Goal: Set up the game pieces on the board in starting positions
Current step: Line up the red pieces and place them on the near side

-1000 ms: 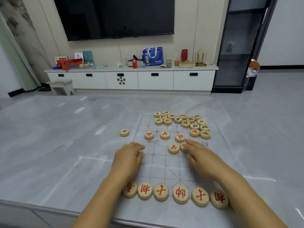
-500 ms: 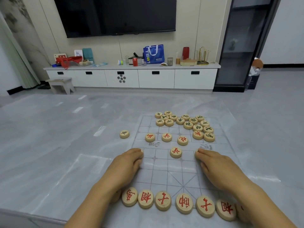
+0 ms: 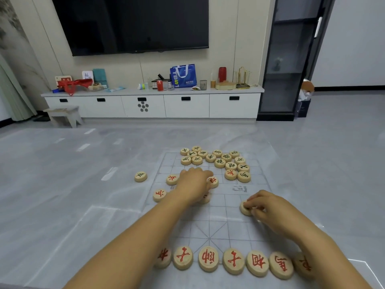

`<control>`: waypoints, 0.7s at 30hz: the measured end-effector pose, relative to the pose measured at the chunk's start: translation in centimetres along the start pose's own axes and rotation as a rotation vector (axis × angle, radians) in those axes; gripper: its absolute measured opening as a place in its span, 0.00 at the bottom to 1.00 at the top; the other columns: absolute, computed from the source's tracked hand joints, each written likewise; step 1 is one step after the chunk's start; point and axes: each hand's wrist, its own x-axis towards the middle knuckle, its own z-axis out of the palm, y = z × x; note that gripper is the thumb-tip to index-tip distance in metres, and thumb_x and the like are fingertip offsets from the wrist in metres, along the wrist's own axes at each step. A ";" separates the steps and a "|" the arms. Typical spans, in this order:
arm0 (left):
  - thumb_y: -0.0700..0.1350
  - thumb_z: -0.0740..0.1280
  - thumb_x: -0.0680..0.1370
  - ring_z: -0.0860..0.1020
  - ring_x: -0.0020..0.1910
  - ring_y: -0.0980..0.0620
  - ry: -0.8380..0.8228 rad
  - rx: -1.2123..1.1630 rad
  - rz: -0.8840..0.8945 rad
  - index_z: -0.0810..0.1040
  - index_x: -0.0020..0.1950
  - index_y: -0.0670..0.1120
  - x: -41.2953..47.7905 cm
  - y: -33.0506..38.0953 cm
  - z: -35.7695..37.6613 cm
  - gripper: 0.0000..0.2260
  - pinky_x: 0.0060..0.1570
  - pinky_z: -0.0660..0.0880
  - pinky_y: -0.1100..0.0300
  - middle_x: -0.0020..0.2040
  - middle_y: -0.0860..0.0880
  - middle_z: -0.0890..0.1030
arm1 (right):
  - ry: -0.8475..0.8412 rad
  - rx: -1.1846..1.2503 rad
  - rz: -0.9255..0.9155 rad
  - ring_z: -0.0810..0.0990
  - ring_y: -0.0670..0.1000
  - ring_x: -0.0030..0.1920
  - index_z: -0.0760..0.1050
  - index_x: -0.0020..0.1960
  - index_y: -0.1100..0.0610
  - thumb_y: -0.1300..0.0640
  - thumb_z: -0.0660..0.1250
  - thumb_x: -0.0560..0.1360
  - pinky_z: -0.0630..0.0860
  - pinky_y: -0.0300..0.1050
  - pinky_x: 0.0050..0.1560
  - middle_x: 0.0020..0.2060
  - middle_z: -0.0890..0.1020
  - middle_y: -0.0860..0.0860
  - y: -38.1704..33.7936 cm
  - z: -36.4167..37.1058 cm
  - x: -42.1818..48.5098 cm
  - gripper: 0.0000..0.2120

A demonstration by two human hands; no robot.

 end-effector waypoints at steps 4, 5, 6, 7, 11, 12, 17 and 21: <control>0.45 0.55 0.80 0.70 0.58 0.42 -0.009 0.160 0.054 0.74 0.61 0.48 2.3 2.6 1.2 0.14 0.57 0.63 0.50 0.58 0.43 0.75 | 0.043 0.009 0.026 0.73 0.46 0.59 0.77 0.58 0.47 0.53 0.61 0.76 0.70 0.43 0.60 0.61 0.74 0.42 0.6 -0.1 0.0 0.12; 0.44 0.55 0.79 0.70 0.58 0.42 0.004 0.171 0.084 0.75 0.60 0.48 2.5 3.1 1.3 0.13 0.55 0.63 0.50 0.58 0.43 0.75 | 0.043 0.015 0.026 0.74 0.46 0.58 0.77 0.57 0.47 0.53 0.62 0.76 0.71 0.43 0.59 0.60 0.75 0.42 0.7 -0.1 0.1 0.12; 0.43 0.56 0.79 0.71 0.58 0.42 0.018 0.166 0.129 0.75 0.60 0.48 2.4 3.5 1.3 0.13 0.54 0.63 0.51 0.57 0.44 0.76 | 0.044 0.022 0.022 0.74 0.46 0.57 0.77 0.57 0.48 0.52 0.63 0.76 0.72 0.43 0.58 0.59 0.75 0.43 0.8 -0.1 0.2 0.12; 0.43 0.57 0.79 0.72 0.58 0.42 0.017 0.140 0.184 0.74 0.61 0.49 2.0 3.9 1.2 0.13 0.53 0.63 0.51 0.58 0.44 0.77 | 0.044 0.032 0.021 0.75 0.46 0.56 0.77 0.57 0.49 0.51 0.64 0.75 0.72 0.43 0.58 0.58 0.75 0.44 0.9 0.0 0.2 0.12; 0.46 0.61 0.78 0.71 0.61 0.48 -0.037 -0.024 0.328 0.68 0.67 0.51 -2.0 2.5 -0.6 0.17 0.58 0.65 0.57 0.63 0.51 0.76 | 0.022 0.094 0.075 0.73 0.48 0.58 0.67 0.67 0.50 0.49 0.67 0.73 0.72 0.43 0.58 0.60 0.71 0.48 1.2 0.4 0.4 0.24; 0.47 0.63 0.78 0.72 0.60 0.50 -0.007 -0.105 0.304 0.69 0.66 0.52 -3.0 1.1 -1.4 0.16 0.58 0.67 0.59 0.61 0.52 0.76 | 0.018 0.085 0.077 0.72 0.48 0.59 0.65 0.69 0.50 0.49 0.67 0.73 0.72 0.42 0.58 0.60 0.70 0.48 1.2 0.6 0.5 0.26; 0.42 0.69 0.73 0.75 0.45 0.61 0.156 -0.441 0.034 0.75 0.50 0.55 -7.7 -7.3 -4.9 0.10 0.42 0.70 0.75 0.48 0.54 0.78 | 0.062 0.004 0.117 0.74 0.50 0.54 0.70 0.64 0.50 0.46 0.64 0.74 0.71 0.41 0.51 0.56 0.72 0.49 1.8 0.2 0.3 0.19; 0.41 0.69 0.73 0.76 0.47 0.56 0.128 -0.385 -0.135 0.75 0.51 0.52 -10.6 -10.3 -3.8 0.10 0.46 0.71 0.67 0.50 0.52 0.77 | 0.123 0.044 0.212 0.73 0.49 0.48 0.72 0.62 0.52 0.48 0.66 0.73 0.72 0.44 0.51 0.49 0.70 0.48 3.8 -1.4 -0.7 0.19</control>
